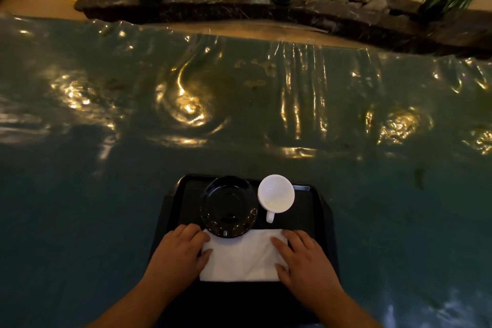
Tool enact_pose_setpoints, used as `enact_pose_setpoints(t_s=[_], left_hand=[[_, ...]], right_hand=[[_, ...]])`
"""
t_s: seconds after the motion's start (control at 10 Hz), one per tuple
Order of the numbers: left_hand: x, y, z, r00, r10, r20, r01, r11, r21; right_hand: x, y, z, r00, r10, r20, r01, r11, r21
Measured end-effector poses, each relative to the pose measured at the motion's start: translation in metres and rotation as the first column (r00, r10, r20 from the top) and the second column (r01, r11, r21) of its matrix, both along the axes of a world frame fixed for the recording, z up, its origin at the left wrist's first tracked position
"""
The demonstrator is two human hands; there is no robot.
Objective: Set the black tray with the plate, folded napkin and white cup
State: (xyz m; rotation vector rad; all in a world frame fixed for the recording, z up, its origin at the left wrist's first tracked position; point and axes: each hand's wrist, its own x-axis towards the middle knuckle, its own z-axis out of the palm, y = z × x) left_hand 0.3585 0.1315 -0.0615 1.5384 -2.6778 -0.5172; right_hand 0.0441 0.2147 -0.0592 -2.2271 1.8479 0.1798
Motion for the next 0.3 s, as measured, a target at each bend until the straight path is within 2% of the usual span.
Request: enact_pose_setpoints(t_s=[0.3], left_hand=[[0.0,-0.017,0.019,0.987,0.134,-0.089,-0.136,0.991,-0.016]], right_hand=[[0.008,-0.023,0.031,0.984,-0.084,0.158,0.101,0.989,-0.109]])
